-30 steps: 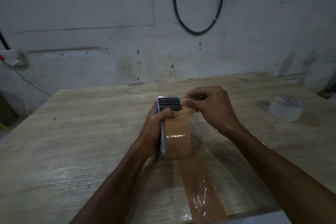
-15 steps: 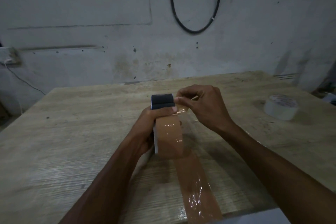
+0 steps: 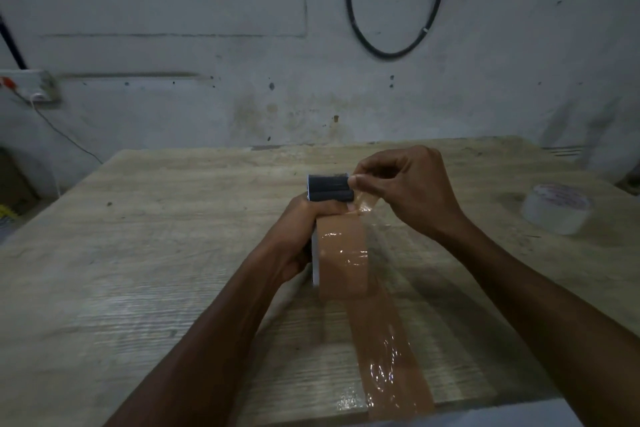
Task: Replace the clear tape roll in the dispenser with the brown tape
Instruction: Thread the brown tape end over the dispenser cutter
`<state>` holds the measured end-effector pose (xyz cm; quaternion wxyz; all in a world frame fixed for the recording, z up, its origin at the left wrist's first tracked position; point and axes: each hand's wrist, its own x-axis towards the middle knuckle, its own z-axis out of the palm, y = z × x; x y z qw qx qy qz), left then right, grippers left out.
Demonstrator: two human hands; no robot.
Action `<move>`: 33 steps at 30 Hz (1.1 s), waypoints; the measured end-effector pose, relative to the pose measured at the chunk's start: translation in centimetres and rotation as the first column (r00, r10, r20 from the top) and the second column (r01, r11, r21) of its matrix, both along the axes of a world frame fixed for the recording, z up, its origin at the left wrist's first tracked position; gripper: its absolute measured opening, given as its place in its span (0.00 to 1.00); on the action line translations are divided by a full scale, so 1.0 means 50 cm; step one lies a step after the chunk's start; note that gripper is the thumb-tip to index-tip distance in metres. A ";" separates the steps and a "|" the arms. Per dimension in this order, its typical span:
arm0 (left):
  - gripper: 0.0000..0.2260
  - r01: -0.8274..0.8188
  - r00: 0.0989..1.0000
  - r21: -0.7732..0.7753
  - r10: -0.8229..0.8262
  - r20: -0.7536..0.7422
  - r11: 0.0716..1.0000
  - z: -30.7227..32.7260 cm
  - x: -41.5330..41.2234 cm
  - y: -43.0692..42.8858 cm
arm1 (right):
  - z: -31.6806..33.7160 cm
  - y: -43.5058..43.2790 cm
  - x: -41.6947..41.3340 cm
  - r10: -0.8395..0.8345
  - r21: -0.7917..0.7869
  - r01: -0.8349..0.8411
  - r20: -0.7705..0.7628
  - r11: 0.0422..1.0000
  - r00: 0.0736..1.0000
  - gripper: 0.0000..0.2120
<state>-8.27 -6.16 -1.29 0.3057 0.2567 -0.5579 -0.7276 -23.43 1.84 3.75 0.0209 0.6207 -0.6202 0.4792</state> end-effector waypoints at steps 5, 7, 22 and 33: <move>0.22 0.020 1.000 -0.032 -0.020 -0.007 0.999 0.000 0.001 0.001 | 0.012 0.003 0.008 -0.011 -0.029 0.009 -0.069 1.000 0.998 0.04; 0.21 0.020 1.000 -0.057 -0.020 0.010 0.998 0.001 0.003 0.004 | 0.013 0.002 0.009 -0.021 -0.017 0.020 -0.081 1.000 0.996 0.04; 0.26 -0.062 0.998 -0.166 0.061 -0.011 0.984 -0.009 0.002 0.005 | 0.020 -0.023 0.040 -0.029 0.014 0.034 -0.267 0.999 0.963 0.04; 0.28 -0.074 0.996 -0.128 0.069 -0.048 0.989 -0.008 -0.001 0.002 | 0.026 -0.047 0.044 -0.013 0.095 0.058 -0.421 0.994 0.907 0.08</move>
